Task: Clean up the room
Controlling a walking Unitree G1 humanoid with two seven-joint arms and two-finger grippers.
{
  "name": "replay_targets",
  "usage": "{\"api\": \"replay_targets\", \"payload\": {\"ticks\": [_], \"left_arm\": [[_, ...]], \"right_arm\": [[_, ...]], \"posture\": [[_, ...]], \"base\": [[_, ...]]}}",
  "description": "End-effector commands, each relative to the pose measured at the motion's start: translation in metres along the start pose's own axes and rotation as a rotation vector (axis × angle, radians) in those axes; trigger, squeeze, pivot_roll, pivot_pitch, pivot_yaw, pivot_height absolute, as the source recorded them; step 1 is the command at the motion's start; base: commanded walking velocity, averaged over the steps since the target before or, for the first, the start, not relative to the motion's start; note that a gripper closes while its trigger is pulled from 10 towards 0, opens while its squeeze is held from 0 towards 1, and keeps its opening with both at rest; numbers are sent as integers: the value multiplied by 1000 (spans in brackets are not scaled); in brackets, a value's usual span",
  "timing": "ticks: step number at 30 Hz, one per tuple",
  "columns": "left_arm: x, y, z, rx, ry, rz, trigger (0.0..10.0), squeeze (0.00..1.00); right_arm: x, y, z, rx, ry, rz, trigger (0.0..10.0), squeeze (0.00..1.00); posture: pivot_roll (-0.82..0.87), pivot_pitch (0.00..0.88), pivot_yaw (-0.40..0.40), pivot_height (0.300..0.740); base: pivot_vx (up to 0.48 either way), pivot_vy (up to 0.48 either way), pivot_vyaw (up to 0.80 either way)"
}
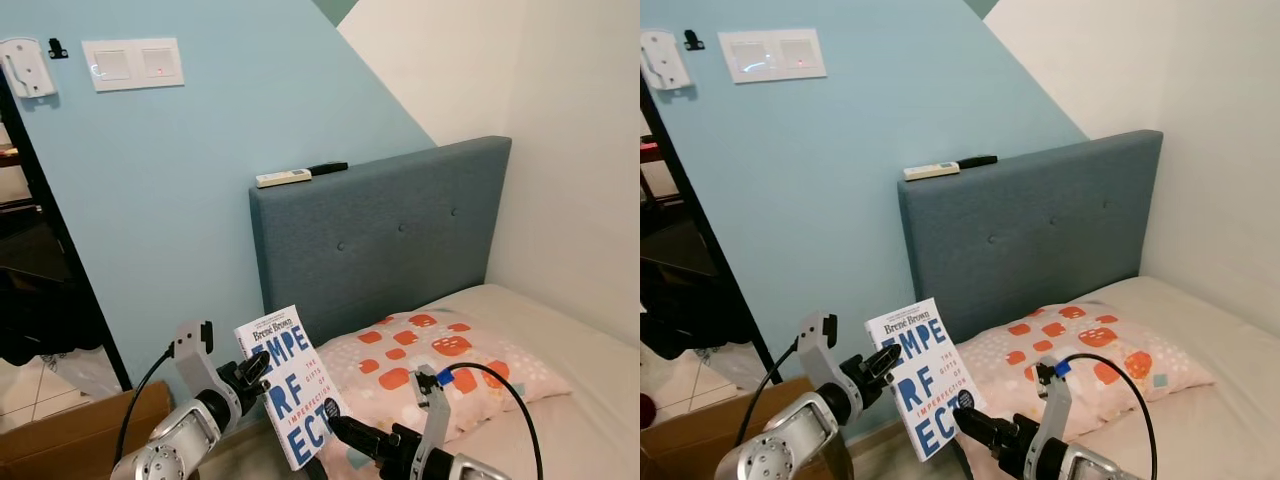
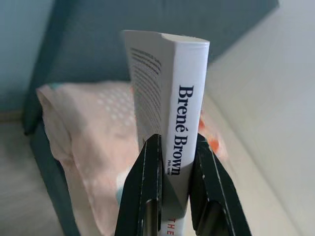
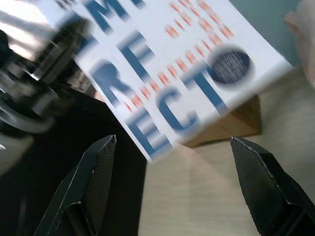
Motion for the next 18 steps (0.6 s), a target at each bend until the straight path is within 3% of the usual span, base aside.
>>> {"api": "replay_targets", "payload": {"ticks": [1,9,10,11,12,13,14,16,18], "left_arm": [[1,11,0,61,8,7,10000,0],[-4,13,3,64,15,12,10000,0],[-5,14,3,61,18,-14,10000,0],[-5,14,3,61,18,-14,10000,0],[-7,14,4,54,25,-32,10000,0],[-7,14,4,54,25,-32,10000,0],[-7,12,4,48,27,-50,10000,0],[-6,9,4,42,25,-56,10000,0],[-1,5,4,36,3,-18,10000,0]], "right_arm": [[-1,2,-2,26,-17,35,10000,0],[2,-4,-6,43,-117,133,10000,0],[10,-3,-7,50,-201,202,10000,0],[10,-3,-7,50,-201,202,10000,0],[15,-2,-8,58,-275,288,10000,0],[15,-2,-8,58,-275,288,10000,0],[18,1,-8,76,-324,347,10000,0],[19,1,-9,85,-325,346,10000,0],[9,-8,-13,52,-175,144,10000,0]], "posture": [[-34,77,57,740],[-32,74,58,740],[-30,72,58,740],[-30,72,58,740],[-33,69,60,740],[-33,69,60,740],[-34,68,61,740],[-34,66,61,740],[-32,63,59,740]], "base": [[0,0,0],[0,0,0],[0,0,0],[0,0,0],[0,0,0],[0,0,0],[0,0,0],[0,0,0],[0,0,0]]}}
Point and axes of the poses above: a point about 5 cm out from each wrist's last joint towards the gripper, its own z axis pointing back from the gripper into the wrist, its own y axis along the axis of the wrist's last joint, x = y × z, the point moved 4 cm from there along -z, pointing out of the wrist towards the gripper, and after that the axes turned 8 degrees about z, right-handed, at the moved point
